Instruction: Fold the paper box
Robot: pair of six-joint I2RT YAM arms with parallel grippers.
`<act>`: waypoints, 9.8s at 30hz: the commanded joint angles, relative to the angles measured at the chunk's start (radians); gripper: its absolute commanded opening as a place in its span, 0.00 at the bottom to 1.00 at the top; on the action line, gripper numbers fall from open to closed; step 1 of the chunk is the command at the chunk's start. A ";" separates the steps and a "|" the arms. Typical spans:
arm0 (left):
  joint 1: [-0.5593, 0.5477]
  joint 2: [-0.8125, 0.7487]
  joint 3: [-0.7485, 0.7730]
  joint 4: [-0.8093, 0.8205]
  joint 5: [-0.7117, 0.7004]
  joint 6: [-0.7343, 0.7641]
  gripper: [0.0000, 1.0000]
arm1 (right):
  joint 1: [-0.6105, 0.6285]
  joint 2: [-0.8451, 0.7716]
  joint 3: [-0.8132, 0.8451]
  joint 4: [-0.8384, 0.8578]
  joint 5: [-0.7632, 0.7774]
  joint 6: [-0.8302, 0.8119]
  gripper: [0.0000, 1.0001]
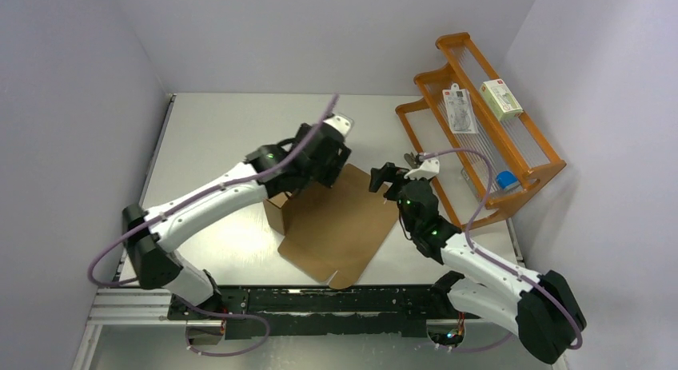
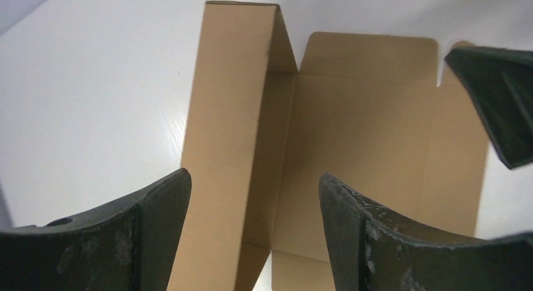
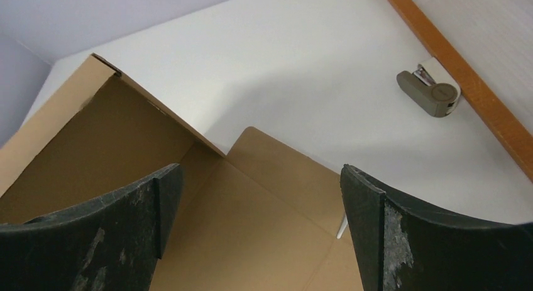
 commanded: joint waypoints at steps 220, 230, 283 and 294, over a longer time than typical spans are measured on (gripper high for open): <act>0.815 -0.177 -0.169 0.193 0.688 0.240 0.77 | -0.277 0.491 0.946 -0.643 -0.795 -0.929 0.76; 0.814 -0.052 -0.036 0.096 0.680 0.402 0.76 | -0.281 0.561 0.981 -0.718 -0.876 -1.041 0.77; 0.794 0.025 -0.036 0.097 0.800 0.250 0.12 | -0.172 0.676 1.074 -0.759 -0.593 -0.719 0.00; 0.687 -0.020 -0.080 0.175 0.621 -0.007 0.07 | -0.019 0.667 1.071 -0.816 -0.096 -0.346 0.00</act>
